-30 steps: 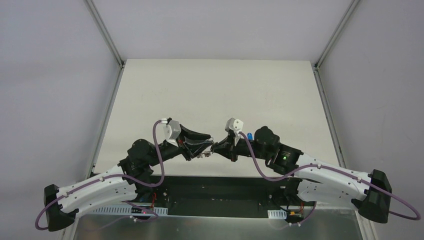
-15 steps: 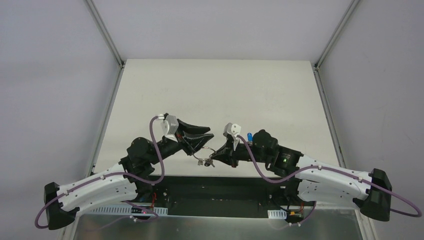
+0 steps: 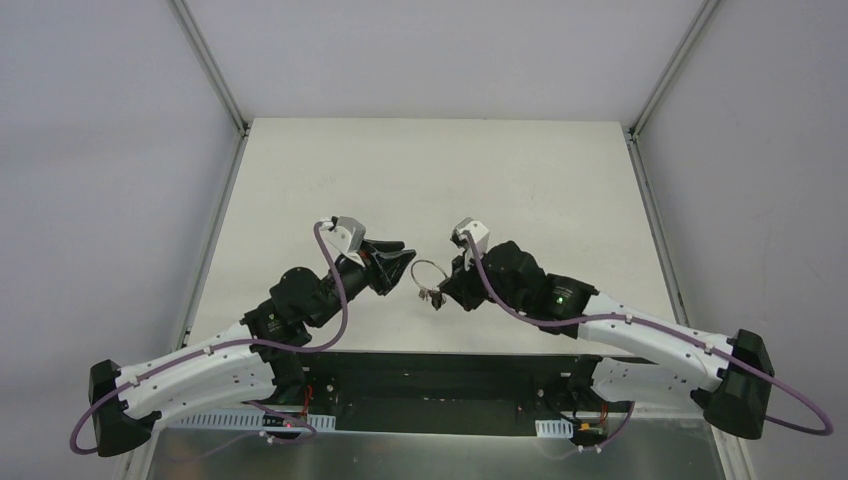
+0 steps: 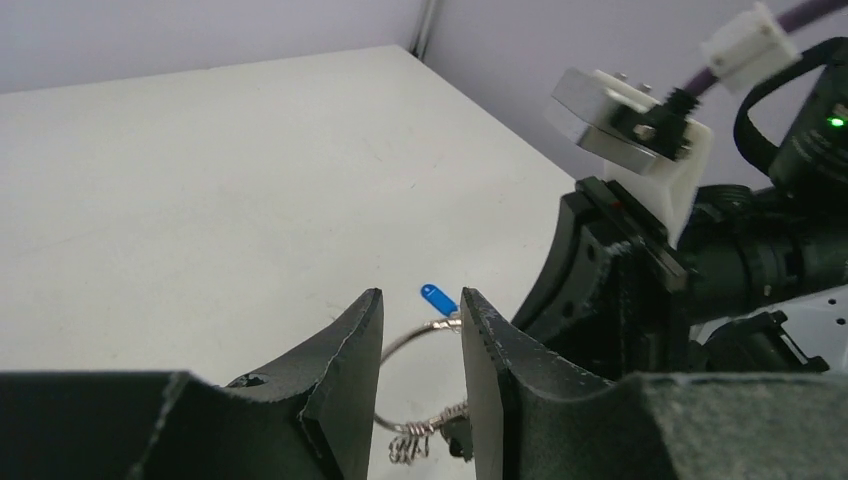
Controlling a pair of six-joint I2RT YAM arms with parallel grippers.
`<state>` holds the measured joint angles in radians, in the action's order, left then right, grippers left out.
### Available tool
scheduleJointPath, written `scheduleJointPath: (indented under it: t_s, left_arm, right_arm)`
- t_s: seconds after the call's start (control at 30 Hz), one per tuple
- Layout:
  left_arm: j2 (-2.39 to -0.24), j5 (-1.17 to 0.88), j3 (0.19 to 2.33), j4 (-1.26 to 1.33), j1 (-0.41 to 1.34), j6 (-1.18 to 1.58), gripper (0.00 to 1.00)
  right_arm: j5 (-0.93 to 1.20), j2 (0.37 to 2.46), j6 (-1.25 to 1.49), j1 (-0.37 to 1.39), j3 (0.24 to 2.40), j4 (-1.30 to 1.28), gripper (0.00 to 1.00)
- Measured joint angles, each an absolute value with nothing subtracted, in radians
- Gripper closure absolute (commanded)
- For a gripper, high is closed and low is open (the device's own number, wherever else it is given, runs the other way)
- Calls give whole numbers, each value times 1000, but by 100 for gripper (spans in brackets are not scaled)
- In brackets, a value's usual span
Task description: Put the keys on the keyring
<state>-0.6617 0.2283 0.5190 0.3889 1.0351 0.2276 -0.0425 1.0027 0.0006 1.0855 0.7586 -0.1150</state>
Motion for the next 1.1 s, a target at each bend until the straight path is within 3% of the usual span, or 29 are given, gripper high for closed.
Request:
scheduleJointPath:
  t_s: [0.23,0.43,0.8,1.03,1.1]
  left_arm:
    - [-641,299,519,318,1036,229,66]
    - [-589,334,497,290,1036,232,66]
    - [-568,373,474,262,1036,228,66]
    - [-549,376,459,252,1036,224,65]
    - [-535,377,456,242,1036,224,65]
  right_arm:
    - [44,1157,194,907,767,-139,100]
    - [44,1281,300,861,784,-142,100]
    - [-463,1361,189,860,927,-213,100]
    - [-781,1666,38,889,1001,-123,100]
    - [-821,1754,-1,922,1018,-88,92]
